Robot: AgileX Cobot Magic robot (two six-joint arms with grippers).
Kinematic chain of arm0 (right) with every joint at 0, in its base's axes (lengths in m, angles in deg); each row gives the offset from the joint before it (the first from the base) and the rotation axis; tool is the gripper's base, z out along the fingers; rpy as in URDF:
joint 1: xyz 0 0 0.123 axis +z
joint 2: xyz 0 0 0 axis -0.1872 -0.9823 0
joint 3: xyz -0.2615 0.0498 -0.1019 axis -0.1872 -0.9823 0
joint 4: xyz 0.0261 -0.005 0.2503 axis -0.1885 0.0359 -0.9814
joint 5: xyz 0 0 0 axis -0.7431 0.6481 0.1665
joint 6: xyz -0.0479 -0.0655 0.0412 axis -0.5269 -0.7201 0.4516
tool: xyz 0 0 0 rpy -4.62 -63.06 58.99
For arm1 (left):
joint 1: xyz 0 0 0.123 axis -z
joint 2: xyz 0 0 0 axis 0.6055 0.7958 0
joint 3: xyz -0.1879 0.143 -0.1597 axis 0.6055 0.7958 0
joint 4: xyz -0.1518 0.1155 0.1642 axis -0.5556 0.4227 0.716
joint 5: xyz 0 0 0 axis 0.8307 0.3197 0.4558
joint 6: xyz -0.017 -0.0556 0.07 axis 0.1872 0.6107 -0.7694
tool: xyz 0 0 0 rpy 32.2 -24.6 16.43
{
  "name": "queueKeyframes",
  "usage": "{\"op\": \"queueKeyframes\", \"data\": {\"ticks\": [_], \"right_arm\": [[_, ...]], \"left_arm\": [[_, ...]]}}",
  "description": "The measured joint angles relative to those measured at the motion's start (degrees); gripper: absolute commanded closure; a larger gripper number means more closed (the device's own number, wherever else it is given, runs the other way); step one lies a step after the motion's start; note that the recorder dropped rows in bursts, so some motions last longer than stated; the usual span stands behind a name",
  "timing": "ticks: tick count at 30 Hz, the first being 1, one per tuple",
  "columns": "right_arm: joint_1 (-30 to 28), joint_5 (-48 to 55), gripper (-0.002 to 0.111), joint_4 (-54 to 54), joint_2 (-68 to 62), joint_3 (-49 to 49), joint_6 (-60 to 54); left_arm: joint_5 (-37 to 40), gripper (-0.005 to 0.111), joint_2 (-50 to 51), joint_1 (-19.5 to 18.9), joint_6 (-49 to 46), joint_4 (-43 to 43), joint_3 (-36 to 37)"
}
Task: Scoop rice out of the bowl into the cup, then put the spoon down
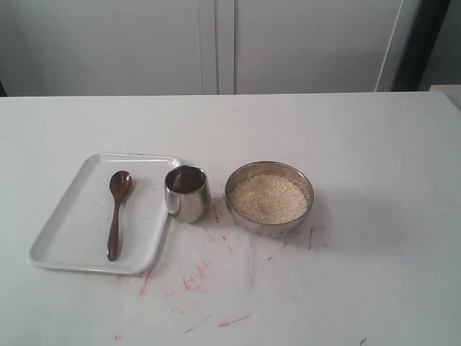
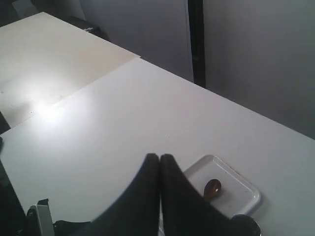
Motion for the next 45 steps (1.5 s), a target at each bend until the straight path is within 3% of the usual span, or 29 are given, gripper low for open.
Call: {"op": "queueKeyframes", "data": {"ticks": [18,31,45], "right_arm": [[0.0,7.9,0.108,0.0,16.0,-1.6,-7.3],[0.0,7.8,0.108,0.5,31.9,-22.3,-8.8],[0.0,-1.3,0.108,0.5,50.6,-42.1,-9.2]], "left_arm": [[0.0,0.092,0.0,0.0,0.0,0.0,0.0],[0.0,0.092,0.0,0.0,0.0,0.0,0.0],[0.0,0.092,0.0,0.0,0.0,0.0,0.0]]}}
